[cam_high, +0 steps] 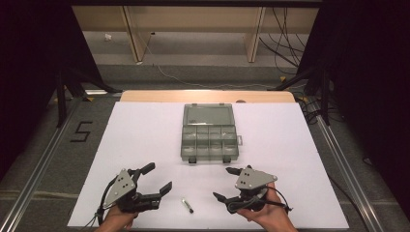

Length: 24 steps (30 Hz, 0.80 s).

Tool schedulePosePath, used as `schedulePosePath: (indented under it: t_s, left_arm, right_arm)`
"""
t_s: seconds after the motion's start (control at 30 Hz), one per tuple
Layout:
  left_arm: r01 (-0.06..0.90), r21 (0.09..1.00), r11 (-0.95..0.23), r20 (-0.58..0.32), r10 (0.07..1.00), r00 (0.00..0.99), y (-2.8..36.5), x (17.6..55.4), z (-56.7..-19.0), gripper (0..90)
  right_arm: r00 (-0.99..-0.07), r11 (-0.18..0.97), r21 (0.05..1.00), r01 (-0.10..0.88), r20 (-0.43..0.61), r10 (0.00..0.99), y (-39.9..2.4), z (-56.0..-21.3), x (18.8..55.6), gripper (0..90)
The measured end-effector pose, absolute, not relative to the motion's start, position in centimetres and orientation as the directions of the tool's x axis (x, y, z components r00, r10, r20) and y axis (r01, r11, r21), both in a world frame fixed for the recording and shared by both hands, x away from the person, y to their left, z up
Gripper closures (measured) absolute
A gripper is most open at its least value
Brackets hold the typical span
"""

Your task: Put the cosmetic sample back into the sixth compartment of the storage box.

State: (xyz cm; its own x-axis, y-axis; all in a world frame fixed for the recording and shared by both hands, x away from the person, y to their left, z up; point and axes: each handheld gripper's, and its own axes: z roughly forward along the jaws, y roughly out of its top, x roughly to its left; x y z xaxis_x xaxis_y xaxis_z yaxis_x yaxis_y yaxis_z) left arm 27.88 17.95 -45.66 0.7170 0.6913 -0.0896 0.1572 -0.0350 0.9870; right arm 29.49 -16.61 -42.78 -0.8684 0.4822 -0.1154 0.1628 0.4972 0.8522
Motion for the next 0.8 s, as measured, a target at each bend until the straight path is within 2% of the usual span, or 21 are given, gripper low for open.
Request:
schedulePosePath:
  t_s: [0.13, 0.7, 0.73, 0.8]
  left_arm:
    - [0.164, 0.986, -0.042, -0.088, 0.697, 0.712, 18.0, 27.8, -45.6, 15.1]
    - [0.162, 0.986, -0.032, -0.096, 0.693, 0.715, 18.0, 27.9, -45.7, 15.1]
    - [0.161, 0.986, -0.031, -0.095, 0.692, 0.716, 18.0, 27.9, -45.7, 15.1]
    - [0.161, 0.986, -0.03, -0.095, 0.693, 0.715, 18.0, 27.9, -45.7, 15.1]
  right_arm:
    - [-0.894, 0.506, 0.839, 0.198, -0.058, 0.445, -15.3, -42.8, 29.7, 20.9]
    - [-0.93, 0.633, 0.75, 0.192, -0.068, 0.362, -10.9, -42.8, 31.3, 21.0]
    - [-0.935, 0.656, 0.73, 0.191, -0.068, 0.348, -10.2, -42.9, 31.4, 24.8]
    - [-0.939, 0.664, 0.717, 0.212, -0.039, 0.341, -9.6, -43.1, 31.7, 26.2]
